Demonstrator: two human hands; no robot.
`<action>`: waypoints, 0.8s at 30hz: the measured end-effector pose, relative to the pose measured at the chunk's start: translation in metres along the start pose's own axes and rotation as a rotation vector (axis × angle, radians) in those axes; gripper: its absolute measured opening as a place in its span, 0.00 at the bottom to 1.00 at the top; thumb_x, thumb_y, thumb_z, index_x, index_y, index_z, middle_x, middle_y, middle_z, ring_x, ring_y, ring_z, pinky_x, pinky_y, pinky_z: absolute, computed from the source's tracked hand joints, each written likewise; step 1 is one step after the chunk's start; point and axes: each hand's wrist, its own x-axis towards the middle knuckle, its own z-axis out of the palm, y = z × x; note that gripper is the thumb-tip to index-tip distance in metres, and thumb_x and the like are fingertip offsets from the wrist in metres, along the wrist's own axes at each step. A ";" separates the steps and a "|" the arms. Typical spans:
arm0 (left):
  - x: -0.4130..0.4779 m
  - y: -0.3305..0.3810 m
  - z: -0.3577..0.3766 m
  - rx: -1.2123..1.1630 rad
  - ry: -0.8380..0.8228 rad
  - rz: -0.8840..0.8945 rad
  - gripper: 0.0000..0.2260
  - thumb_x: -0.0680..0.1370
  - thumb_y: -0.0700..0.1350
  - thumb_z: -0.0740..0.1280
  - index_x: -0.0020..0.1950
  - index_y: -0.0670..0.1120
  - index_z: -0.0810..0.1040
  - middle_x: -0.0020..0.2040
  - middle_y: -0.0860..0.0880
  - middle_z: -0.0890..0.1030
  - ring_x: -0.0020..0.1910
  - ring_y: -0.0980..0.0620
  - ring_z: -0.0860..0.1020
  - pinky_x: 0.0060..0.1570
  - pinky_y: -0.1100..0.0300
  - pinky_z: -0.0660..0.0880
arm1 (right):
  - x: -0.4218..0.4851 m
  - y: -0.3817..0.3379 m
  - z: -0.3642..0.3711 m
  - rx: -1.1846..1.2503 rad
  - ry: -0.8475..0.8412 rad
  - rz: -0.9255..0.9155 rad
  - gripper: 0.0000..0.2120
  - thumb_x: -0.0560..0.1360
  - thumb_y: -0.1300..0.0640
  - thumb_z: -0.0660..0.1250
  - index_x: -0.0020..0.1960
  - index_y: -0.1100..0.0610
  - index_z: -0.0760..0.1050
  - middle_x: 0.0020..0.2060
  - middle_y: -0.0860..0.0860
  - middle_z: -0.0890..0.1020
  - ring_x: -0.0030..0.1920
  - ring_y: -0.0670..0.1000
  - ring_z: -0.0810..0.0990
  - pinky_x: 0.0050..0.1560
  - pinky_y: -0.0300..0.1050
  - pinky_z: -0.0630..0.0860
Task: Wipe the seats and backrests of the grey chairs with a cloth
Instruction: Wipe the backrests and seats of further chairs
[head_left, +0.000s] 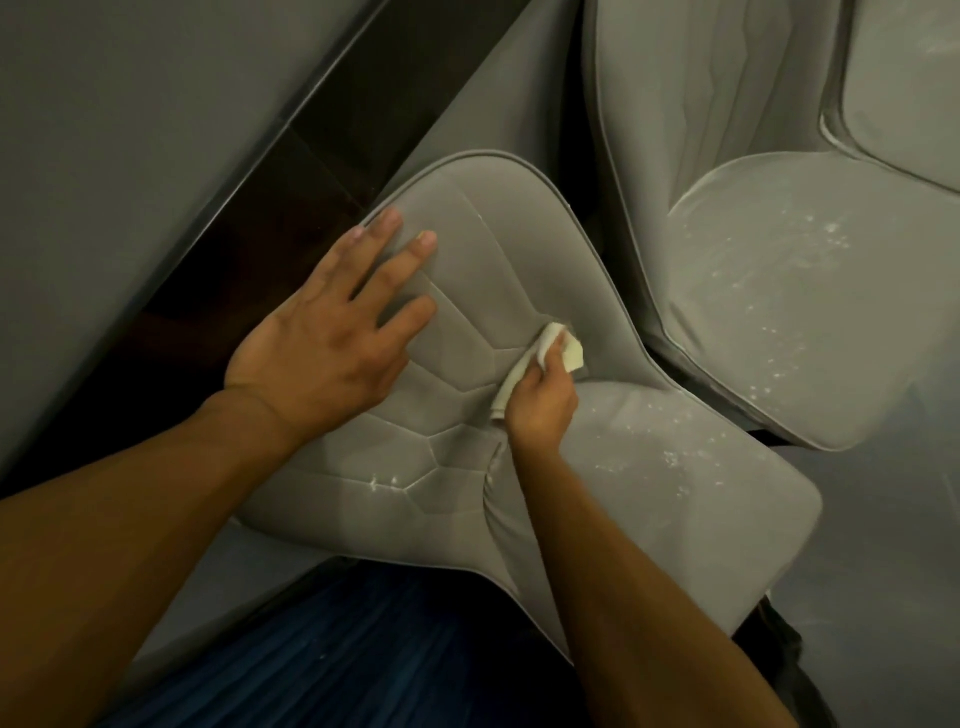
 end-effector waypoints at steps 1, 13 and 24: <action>0.000 0.000 0.000 -0.004 0.002 -0.001 0.16 0.78 0.43 0.66 0.65 0.41 0.76 0.80 0.35 0.57 0.80 0.31 0.51 0.78 0.38 0.52 | 0.007 0.003 0.000 -0.011 -0.004 0.077 0.21 0.85 0.50 0.55 0.77 0.46 0.64 0.68 0.56 0.74 0.65 0.57 0.74 0.67 0.47 0.67; 0.000 -0.001 0.002 0.020 -0.011 0.017 0.18 0.78 0.46 0.66 0.65 0.41 0.76 0.81 0.35 0.53 0.81 0.32 0.47 0.79 0.40 0.46 | -0.115 0.004 0.023 0.028 -0.350 -0.279 0.21 0.84 0.55 0.58 0.76 0.55 0.66 0.66 0.53 0.78 0.63 0.48 0.77 0.67 0.44 0.71; 0.000 0.001 0.000 0.017 -0.028 0.006 0.16 0.79 0.45 0.65 0.65 0.41 0.76 0.81 0.34 0.54 0.80 0.30 0.50 0.79 0.39 0.49 | -0.093 0.077 0.018 -0.508 -0.533 0.140 0.17 0.82 0.57 0.56 0.69 0.56 0.70 0.59 0.58 0.80 0.59 0.58 0.78 0.58 0.50 0.74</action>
